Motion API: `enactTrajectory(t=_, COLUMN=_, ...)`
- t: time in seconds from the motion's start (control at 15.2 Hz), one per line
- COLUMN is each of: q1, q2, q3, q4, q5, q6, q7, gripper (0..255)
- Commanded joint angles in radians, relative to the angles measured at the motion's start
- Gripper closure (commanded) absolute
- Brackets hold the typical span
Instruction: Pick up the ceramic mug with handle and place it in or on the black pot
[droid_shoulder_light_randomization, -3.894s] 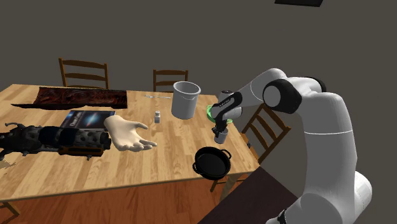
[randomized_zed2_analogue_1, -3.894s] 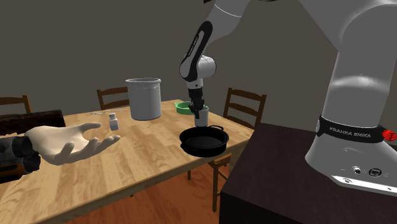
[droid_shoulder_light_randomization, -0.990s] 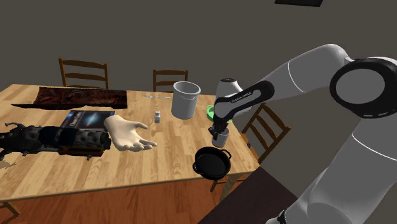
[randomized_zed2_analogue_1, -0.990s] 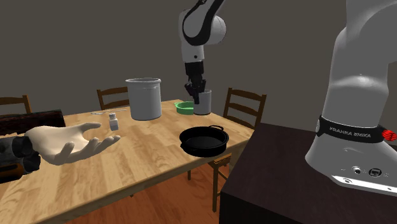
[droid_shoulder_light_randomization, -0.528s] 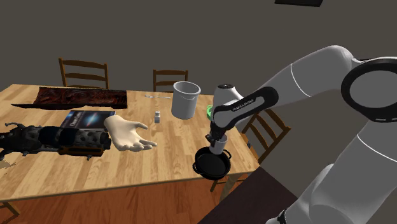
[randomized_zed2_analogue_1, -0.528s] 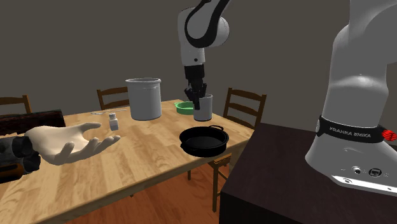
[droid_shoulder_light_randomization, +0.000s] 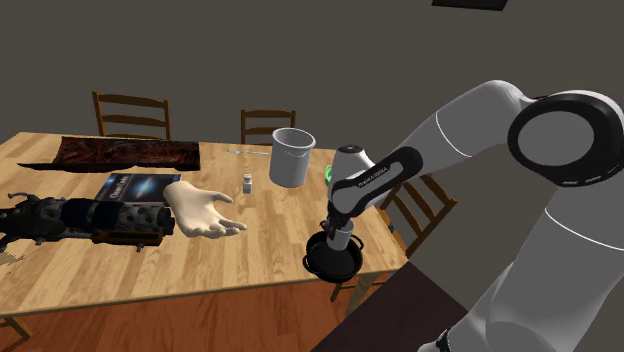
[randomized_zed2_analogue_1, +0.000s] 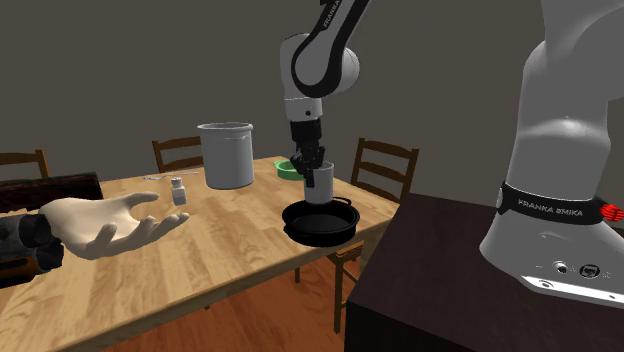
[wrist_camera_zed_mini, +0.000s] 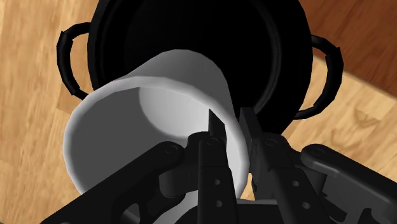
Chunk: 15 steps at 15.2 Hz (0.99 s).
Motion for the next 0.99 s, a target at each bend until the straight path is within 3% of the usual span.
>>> enactTrajectory(t=0.0, q1=0.000, q2=0.028, q3=0.000, q4=0.001, q5=0.000, q6=0.027, q7=0.001, gripper=255)
enactTrajectory(t=0.26, q1=-0.001, q2=0.090, q3=0.001, q4=0.004, q5=0.001, q6=0.086, q7=0.004, gripper=255)
enactTrajectory(t=0.79, q1=-0.001, q2=0.090, q3=0.001, q4=0.004, q5=0.001, q6=0.086, q7=0.004, gripper=255)
enactTrajectory(t=0.86, q1=-0.001, q2=0.090, q3=0.001, q4=0.004, q5=0.001, q6=0.086, q7=0.004, gripper=0)
enactTrajectory(t=0.92, q1=-0.001, q2=0.090, q3=0.001, q4=0.004, q5=0.001, q6=0.086, q7=0.004, gripper=0)
